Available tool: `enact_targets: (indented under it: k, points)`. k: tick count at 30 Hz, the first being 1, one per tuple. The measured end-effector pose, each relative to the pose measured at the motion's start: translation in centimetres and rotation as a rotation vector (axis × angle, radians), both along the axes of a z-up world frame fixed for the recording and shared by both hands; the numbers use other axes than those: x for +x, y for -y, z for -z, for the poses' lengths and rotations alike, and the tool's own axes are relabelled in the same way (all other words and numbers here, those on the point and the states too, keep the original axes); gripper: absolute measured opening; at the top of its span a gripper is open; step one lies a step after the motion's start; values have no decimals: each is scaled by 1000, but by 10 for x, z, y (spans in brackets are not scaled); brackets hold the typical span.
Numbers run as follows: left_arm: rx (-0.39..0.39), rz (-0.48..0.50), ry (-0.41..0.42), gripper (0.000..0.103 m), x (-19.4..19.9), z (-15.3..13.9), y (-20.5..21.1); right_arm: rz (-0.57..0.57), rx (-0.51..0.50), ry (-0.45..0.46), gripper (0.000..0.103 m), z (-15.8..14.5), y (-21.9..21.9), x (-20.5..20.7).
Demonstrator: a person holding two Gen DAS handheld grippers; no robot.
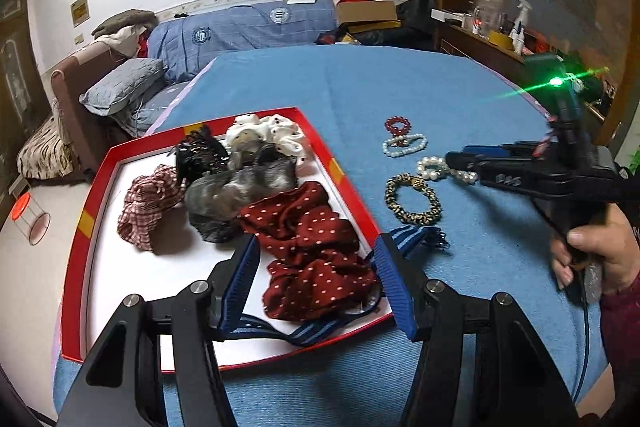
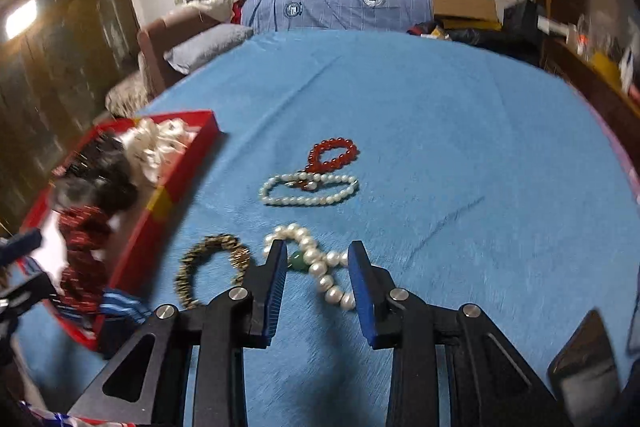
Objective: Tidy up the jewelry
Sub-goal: 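Grasp the pearl bracelet with right tool while left tool grasps leopard-print scrunchie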
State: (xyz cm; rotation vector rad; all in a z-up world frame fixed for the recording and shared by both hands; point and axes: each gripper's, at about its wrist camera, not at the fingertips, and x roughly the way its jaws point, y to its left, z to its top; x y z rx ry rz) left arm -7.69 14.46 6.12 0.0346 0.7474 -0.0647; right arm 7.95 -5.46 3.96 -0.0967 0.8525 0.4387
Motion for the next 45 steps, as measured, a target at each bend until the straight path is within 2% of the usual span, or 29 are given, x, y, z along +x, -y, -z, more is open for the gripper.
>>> enact_targets:
  k: [4,5,6,10,13,16,19,22,28,31,32,34,36,39,42,45]
  points:
    - [3,20,-5,59,7,-1,9,-29,-71,-4,33,11,-10,4]
    - [3,26,-5,59,9,-2,11,-28,-88,7,27,11,-10,3]
    - [4,35,-7,59,12,-3,16,-26,-85,3,15,11,-8,3]
    - [-3,70,-20,58,21,-6,31,4,-68,-20,11,14,5,6]
    - [-23,108,-52,58,34,-6,47,45,8,-19,10,6,21,7]
    - [-52,161,-107,58,52,-2,69,97,132,-25,11,-2,46,9]
    - [-59,196,-164,58,70,6,88,138,196,-19,11,-6,65,8]
    - [-32,200,-212,36,86,20,107,155,243,-38,11,-6,77,7]
    - [12,161,-294,34,107,48,122,162,285,-35,11,-16,80,9]
    - [56,156,-269,25,108,51,133,154,298,-27,11,-18,78,8]
    - [56,157,-266,16,110,52,135,150,301,-25,11,-19,78,8]
    - [58,151,-257,6,111,54,140,148,313,-21,11,-21,78,7]
    - [65,135,-230,4,111,56,146,149,323,-13,11,-23,79,6]
    - [8,128,-192,4,109,55,149,159,342,6,11,-28,84,3]
    - [-43,114,-70,4,104,40,149,171,357,21,11,-31,87,2]
    - [-97,103,2,4,103,26,144,176,376,33,11,-35,90,0]
